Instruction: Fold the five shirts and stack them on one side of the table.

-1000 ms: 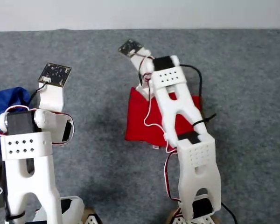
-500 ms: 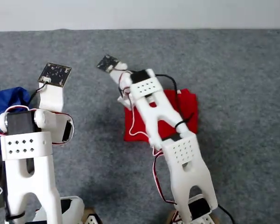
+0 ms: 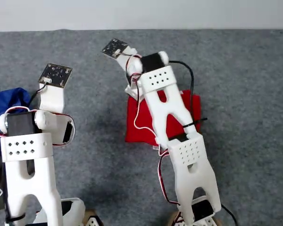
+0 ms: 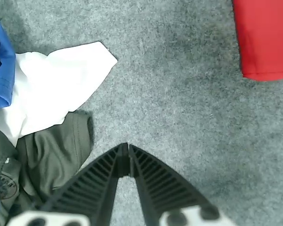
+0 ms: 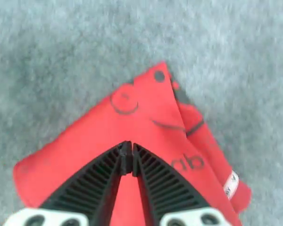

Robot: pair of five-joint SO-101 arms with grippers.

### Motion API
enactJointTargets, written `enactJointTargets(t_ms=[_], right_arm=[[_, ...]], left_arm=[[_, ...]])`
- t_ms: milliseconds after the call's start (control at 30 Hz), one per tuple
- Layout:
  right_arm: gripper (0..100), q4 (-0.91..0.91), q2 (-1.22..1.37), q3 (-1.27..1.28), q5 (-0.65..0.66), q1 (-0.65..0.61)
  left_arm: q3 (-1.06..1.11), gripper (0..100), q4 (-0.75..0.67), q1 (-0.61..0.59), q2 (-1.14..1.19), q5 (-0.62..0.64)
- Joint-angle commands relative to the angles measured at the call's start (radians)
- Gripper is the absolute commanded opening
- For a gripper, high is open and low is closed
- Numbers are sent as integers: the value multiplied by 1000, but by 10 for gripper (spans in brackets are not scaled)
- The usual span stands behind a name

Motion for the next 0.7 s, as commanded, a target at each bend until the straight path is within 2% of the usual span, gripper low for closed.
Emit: enactJointTargets(t_ms=[0,200,367,567,667], right_arm=[[9,47,-122,-63,-183,54],[12,48,-259,147,-344,116],[17,42,-340,353,-450,248],[147,42,-318,391,-557,337],[159,42,-289,391,-572,352]], left_arm=[[2,6,-3,-5,-32,-6],[4,6,-5,-5,-137,-8],[10,6,-5,-5,-192,-12],[111,6,-9,-5,-201,-14],[154,6,-14,-5,-201,-14]])
